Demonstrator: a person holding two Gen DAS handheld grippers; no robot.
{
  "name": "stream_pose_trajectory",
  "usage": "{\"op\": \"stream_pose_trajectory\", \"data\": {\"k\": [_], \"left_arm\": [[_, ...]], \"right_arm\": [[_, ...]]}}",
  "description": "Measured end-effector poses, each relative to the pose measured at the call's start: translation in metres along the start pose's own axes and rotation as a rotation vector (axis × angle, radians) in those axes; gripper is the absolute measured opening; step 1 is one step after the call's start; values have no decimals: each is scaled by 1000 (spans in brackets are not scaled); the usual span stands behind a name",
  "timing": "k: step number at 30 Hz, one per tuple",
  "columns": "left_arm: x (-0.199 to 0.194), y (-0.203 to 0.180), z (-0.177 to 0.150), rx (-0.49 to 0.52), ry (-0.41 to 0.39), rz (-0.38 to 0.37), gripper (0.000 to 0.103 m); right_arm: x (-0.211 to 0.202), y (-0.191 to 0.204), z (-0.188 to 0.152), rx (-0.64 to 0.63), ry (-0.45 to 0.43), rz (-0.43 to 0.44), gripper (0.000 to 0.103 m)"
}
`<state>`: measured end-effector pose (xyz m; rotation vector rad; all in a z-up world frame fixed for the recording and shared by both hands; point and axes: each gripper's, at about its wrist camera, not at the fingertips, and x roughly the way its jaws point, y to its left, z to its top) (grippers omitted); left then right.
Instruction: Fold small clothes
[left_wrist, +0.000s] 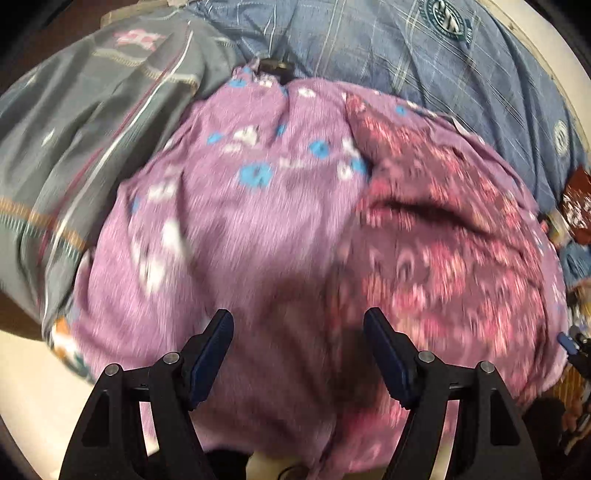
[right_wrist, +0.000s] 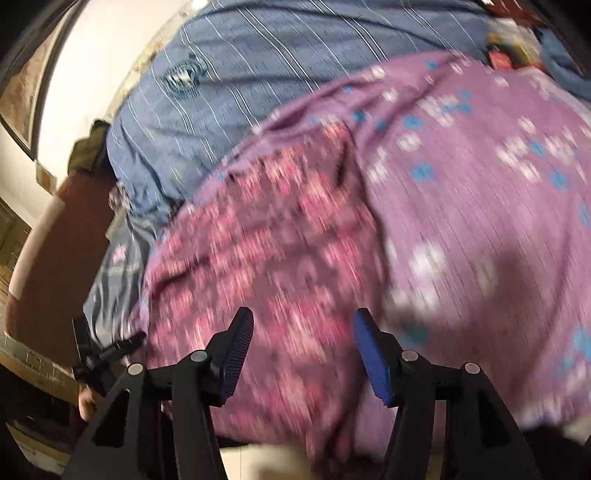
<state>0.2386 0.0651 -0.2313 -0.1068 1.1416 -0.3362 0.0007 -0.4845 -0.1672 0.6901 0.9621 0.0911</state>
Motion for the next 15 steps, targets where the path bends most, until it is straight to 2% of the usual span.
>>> {"op": "stream_pose_trajectory", "data": {"k": [4,6,10,13,15], "left_arm": [[-23,15,-33,-2,53,-47,71],[-28,16,-56,20,86,-44,71],[-20,20,-93,-16,185,-69,71],[-8,22,-105,-75,233,-62,71],[-7,20,-104,-90,229,-64,71]], "right_arm": [[-8,-16,-43,65,107,28,64],[-3,-19,-65,91,171,19,64],[20,-16,-105,56,292,-81,65],[40,-20,-118,12,274,-206,68],[60,-29,-122,24,290,-249,69]]}}
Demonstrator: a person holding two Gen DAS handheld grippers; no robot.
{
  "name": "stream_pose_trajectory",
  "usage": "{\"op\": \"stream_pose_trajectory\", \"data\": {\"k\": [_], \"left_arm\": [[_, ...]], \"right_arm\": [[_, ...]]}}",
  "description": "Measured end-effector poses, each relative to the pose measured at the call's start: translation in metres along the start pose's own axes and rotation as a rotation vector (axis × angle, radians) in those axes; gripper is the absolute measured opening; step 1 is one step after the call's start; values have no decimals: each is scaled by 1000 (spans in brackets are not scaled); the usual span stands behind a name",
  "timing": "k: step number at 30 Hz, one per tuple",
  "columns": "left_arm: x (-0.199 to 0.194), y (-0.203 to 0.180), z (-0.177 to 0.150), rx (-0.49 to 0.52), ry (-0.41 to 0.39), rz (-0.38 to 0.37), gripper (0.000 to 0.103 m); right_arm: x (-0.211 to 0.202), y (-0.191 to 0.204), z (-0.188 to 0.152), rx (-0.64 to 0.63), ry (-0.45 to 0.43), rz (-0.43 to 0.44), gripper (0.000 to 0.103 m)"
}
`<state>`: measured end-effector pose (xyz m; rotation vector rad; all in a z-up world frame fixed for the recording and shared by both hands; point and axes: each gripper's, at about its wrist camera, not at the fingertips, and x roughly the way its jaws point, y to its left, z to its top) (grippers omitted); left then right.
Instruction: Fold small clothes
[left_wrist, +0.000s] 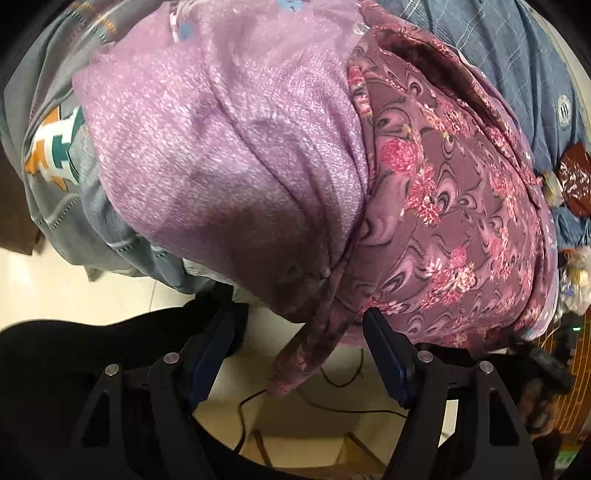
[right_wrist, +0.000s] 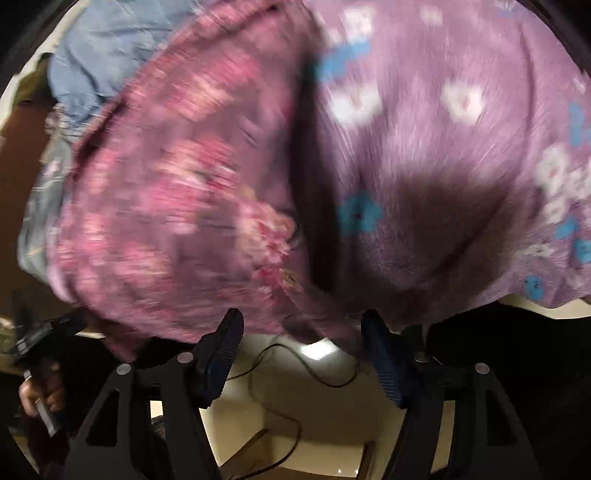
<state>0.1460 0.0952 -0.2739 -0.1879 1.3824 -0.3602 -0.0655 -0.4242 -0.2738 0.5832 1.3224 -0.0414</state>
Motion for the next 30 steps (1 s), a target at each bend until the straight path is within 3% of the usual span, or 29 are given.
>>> {"op": "stream_pose_trajectory", "data": {"k": [2,4,7,10,13,16,23,25,26,27,29,30], "left_arm": [[-1,-4,1,7,-11,20,71],[-4,-5,2,-42,-19,53,71],[-14,-7,-5,-41,-39,12,67],[-17,-11,-12,-29,-39,29,58],[-15,-12,-13,-78,-38,5,60],[-7,-9,-16,-114,-28,29,61],[31,-9,-26,-163,69,58,66],[40,-9,-27,-178,89,21,66],[44,-10,-28,-191,96,-35,66],[47,-10,-28,-197,98,-69,64],[51,-15,-28,-180,88,-130,49],[52,-18,-27,-162,86,-147,28]], "right_arm": [[21,-1,1,-15,1,-16,63],[33,4,-1,-67,50,-41,6],[12,20,-11,-153,30,31,6],[-20,32,-15,-173,17,158,6],[-56,42,-11,-185,-12,288,6],[-88,48,-2,-182,-46,407,6],[-162,54,21,-151,-198,734,6],[-179,54,27,-136,-246,805,6],[-186,55,30,-128,-260,835,6],[-190,55,31,-127,-269,842,6],[-192,57,34,-133,-276,818,6],[-190,57,34,-126,-264,816,6]]}}
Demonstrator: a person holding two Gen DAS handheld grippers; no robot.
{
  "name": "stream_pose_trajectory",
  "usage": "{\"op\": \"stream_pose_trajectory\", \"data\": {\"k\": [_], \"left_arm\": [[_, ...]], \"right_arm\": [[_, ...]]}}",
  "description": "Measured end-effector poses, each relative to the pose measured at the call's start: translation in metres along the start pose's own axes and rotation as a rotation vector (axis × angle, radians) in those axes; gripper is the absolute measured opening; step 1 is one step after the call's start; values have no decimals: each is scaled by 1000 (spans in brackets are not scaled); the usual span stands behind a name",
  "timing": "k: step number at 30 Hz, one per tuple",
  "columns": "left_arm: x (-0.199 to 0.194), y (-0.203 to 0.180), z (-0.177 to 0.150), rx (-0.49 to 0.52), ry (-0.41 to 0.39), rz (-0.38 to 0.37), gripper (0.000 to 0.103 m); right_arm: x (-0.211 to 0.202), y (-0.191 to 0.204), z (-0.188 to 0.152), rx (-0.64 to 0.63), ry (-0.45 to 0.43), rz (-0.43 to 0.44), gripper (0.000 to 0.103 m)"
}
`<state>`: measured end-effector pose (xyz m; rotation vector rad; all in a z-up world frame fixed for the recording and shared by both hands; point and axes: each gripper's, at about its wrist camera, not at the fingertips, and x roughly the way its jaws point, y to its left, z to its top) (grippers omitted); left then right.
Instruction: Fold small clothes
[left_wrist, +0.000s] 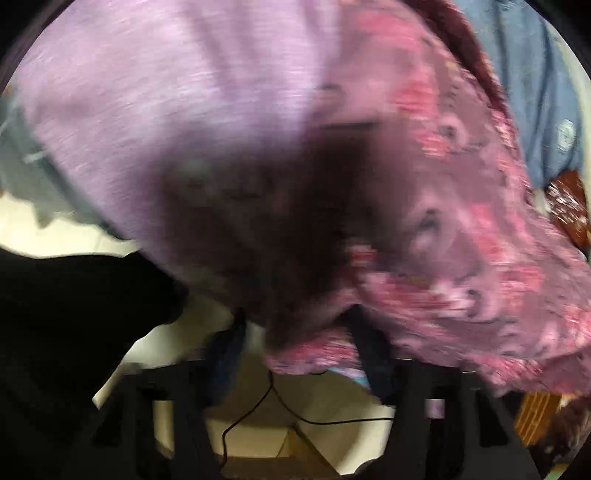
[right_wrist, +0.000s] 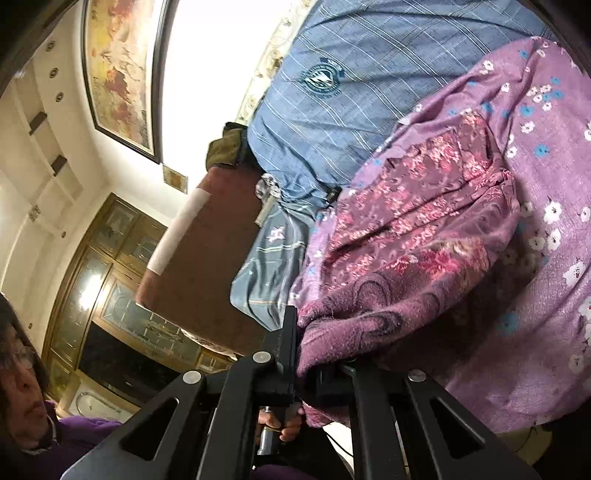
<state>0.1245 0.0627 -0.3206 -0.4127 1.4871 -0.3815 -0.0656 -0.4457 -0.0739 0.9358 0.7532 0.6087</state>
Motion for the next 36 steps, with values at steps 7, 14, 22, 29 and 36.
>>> {"op": "stream_pose_trajectory", "data": {"k": [7,14,22,29,36], "left_arm": [[-11,-14,-3,86,-26,-66,7],[-64,-40,-14,196,-42,-134,6],[-175,-77,57,271,-211,-334,6],[-184,-105,191,231,-375,-355,6],[-89,-96,316,-11,-458,-207,15]], "right_arm": [[4,-14,2,30,-7,-2,6],[-8,-5,12,-15,-17,-3,6],[-19,4,62,-66,-89,0,6],[31,-33,167,-26,-169,-50,6],[122,-164,251,229,-238,-344,75]]}}
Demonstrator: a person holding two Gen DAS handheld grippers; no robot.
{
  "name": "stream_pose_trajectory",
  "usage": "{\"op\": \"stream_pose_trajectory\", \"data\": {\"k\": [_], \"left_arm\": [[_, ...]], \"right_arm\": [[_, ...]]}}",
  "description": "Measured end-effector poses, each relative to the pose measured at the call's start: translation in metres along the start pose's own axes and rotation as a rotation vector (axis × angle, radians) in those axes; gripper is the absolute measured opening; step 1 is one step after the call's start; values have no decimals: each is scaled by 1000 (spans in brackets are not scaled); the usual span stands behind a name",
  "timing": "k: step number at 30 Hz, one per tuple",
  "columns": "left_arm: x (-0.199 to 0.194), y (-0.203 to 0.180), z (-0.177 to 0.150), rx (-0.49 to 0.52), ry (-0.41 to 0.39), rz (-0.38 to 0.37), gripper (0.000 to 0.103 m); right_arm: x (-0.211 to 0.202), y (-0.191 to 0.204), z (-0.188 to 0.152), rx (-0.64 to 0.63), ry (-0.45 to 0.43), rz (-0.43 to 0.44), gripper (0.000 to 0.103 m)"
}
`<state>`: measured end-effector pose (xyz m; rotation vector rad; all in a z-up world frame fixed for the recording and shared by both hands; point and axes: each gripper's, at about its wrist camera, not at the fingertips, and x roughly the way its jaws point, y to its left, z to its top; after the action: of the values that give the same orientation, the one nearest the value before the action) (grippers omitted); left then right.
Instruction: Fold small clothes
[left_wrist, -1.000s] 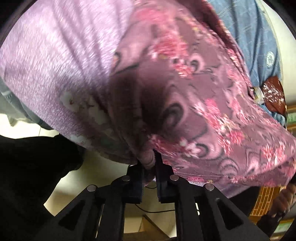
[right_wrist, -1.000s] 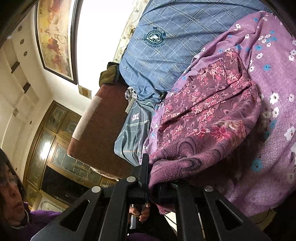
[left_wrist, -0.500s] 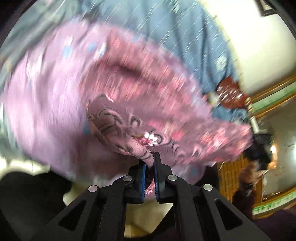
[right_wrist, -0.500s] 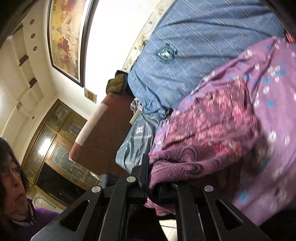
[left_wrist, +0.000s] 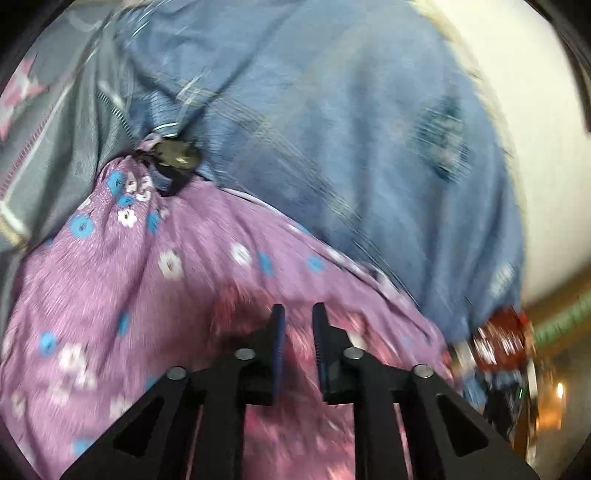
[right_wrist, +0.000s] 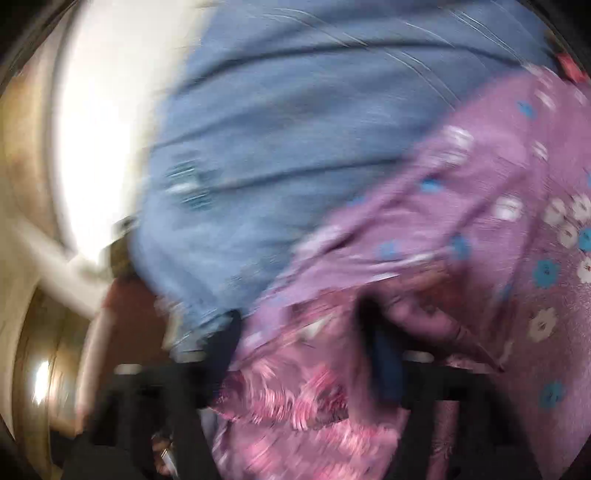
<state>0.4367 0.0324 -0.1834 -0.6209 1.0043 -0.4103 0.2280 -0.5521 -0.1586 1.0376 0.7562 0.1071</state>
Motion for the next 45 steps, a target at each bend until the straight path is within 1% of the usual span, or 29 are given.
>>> {"op": "stream_pose_trajectory", "data": {"k": [1,2,3,5,6,8,9,10,11,13,14,16,17,19,21,22,24,25,26,28,30,33,34,36,39,40,41,42,45], "left_arm": [[4,5,-1,-30,-30,28,15],[0,15,-6,-70,-89,36,15],[-5,17,-13,-94,-137,19,19],[-25,18,-37,-114,-252,-14,36],[-31,10,-47,-90,-247,7,50],[-35,-5,-60,-47,-187,6,51],[-39,-15,-67,-19,-179,-43,52],[-42,-23,-74,22,-174,-63,54],[-40,-31,-81,79,-161,-50,55],[-25,-36,-92,191,-108,36,58],[-14,-28,-95,190,-72,85,57],[-2,-6,-87,82,-35,97,57],[1,6,-81,17,-37,95,57],[10,26,-75,-45,-33,154,57],[20,41,-70,-74,-3,228,57],[23,45,-70,-97,0,233,57],[22,52,-65,-136,-8,224,57],[19,51,-64,-137,-13,225,57],[13,50,-64,-131,-23,226,57],[7,50,-64,-126,-39,229,57],[-4,47,-67,-122,-54,247,57],[-4,46,-74,-125,-46,283,56],[-4,48,-73,-134,-40,279,56],[-5,51,-72,-151,-34,252,56],[-8,57,-66,-172,-51,226,56],[-9,59,-65,-179,-52,227,56],[-9,60,-65,-187,-49,229,56],[-8,61,-65,-189,-42,228,56],[-2,57,-67,-169,-5,229,56]], "right_arm": [[8,-13,2,40,-26,-25,75],[11,-26,1,82,-42,-14,75],[12,-35,-2,110,-54,-6,75],[8,-35,-13,61,-71,-19,75],[6,-28,-19,-1,-57,-31,74],[7,-6,-39,-136,20,-17,60],[7,4,-50,-187,59,-6,49],[9,15,-64,-248,107,0,45],[12,22,-77,-296,145,-9,44],[25,31,-102,-381,244,-67,36],[35,33,-111,-421,294,-110,35],[56,37,-125,-495,375,-180,31],[69,41,-127,-512,405,-207,31],[99,46,-125,-538,448,-251,29],[128,59,-107,-569,435,-280,24],[138,67,-95,-585,410,-296,19],[149,86,-56,-557,259,-292,19],[144,93,-37,-503,146,-259,24],[133,101,-19,-427,35,-213,24],[121,115,-17,-401,0,-133,25],[124,137,-43,-500,86,-92,25],[147,147,-104,-542,365,-13,22],[153,148,-122,-554,431,2,21],[159,153,-150,-606,466,0,21],[161,172,-154,-619,373,7,30],[163,180,-150,-623,344,-6,52],[169,186,-146,-624,338,-10,66],[178,190,-142,-638,346,-22,89],[214,192,-129,-698,346,-156,89]]}}
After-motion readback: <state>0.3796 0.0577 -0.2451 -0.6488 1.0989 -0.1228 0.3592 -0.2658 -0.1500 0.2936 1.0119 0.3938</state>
